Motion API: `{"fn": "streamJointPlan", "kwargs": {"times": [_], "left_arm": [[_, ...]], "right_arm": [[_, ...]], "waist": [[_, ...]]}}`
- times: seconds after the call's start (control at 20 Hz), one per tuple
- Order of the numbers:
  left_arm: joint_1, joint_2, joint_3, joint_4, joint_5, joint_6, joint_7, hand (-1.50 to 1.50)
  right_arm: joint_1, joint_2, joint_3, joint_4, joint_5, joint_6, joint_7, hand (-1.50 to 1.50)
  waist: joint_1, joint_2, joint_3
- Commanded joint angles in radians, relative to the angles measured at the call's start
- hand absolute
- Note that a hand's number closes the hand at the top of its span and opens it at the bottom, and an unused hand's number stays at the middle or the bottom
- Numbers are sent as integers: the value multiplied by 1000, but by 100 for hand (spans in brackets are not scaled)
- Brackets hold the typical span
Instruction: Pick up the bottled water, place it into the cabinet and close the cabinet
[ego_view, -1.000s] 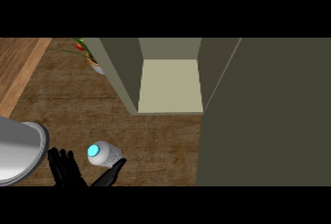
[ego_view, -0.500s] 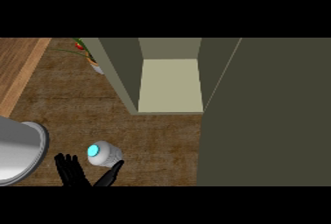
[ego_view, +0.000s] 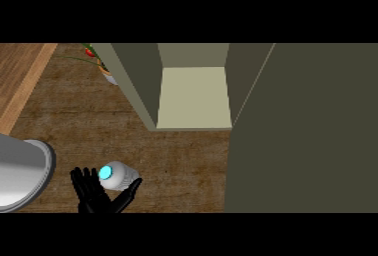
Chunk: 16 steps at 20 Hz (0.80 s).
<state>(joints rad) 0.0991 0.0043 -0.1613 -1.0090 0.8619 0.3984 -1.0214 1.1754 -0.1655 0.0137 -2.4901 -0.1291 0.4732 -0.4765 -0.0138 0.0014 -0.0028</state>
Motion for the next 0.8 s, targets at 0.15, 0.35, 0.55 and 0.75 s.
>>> {"fn": "streamJointPlan", "kwargs": {"times": [0.15,0.35,0.55,0.75], "left_arm": [[-41,-4,-28,63,77,-102,-137,150],[-141,-4,39,163,70,-151,-111,150],[-164,-4,-27,158,141,-118,-151,150],[-124,-4,-15,107,75,-62,-212,150]], "right_arm": [[44,-16,-79,-107,-128,39,24,-150],[-8,-3,-71,-90,-127,39,37,-150],[43,17,-61,-114,-102,68,23,-150],[27,51,-28,-103,-48,53,20,-150]], "waist": [[-2,-3,1],[2,0,1],[-4,-2,1],[6,-3,2]]}}
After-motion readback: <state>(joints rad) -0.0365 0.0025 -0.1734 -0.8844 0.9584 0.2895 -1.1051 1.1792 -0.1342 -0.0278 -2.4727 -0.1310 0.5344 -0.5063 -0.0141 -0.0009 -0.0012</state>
